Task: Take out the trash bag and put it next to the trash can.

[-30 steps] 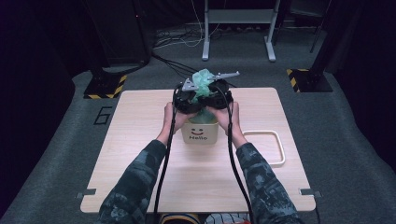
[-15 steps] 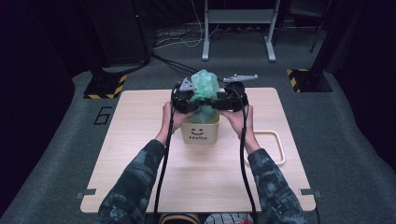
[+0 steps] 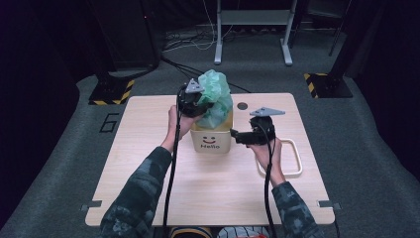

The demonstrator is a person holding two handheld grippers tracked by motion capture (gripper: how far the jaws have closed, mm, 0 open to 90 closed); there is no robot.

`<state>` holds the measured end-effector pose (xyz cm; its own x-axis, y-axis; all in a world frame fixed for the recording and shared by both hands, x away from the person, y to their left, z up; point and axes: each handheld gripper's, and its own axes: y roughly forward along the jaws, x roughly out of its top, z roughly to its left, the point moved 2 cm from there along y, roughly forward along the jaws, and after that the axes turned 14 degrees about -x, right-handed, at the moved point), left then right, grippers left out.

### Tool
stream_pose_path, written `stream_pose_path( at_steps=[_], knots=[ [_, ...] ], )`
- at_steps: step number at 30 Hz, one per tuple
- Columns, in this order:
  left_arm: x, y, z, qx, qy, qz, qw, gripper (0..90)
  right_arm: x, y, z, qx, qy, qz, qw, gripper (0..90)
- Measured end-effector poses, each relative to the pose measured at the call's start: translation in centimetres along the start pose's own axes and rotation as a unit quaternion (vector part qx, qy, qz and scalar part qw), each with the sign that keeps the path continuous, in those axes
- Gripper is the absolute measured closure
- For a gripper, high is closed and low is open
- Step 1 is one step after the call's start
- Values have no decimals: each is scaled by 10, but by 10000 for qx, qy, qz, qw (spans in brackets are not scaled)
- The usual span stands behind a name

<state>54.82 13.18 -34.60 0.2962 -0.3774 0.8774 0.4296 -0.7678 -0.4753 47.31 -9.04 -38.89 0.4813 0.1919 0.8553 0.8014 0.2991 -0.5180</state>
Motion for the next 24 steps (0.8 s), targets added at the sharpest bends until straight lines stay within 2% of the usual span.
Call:
stream_pose_path(
  at_steps=[7,11,12,14,18,19,21,24],
  knots=[
    [7,-7,0,72,25,-41,10000,820,-51,8,7,-135,-136,237,9995,33],
    [10,-11,0,112,59,-66,9999,821,-81,12,15,-103,-197,348,9991,28],
    [11,-13,1,141,57,-90,9998,821,-81,12,15,-103,-197,348,9991,28],
    [12,-15,1,164,53,-106,9998,821,-100,17,21,-59,-190,477,9987,26],
    [14,-19,2,209,39,-124,9997,821,-127,27,26,-138,-272,740,9968,25],
    [14,-19,2,209,39,-124,9997,822,-127,27,26,-138,-272,740,9968,25],
    [15,-20,2,228,68,-122,9996,822,-137,32,30,-276,-478,794,9953,25],
    [17,-22,3,252,60,-134,9996,822,-142,35,32,-301,-578,857,9942,26]
  ],
)
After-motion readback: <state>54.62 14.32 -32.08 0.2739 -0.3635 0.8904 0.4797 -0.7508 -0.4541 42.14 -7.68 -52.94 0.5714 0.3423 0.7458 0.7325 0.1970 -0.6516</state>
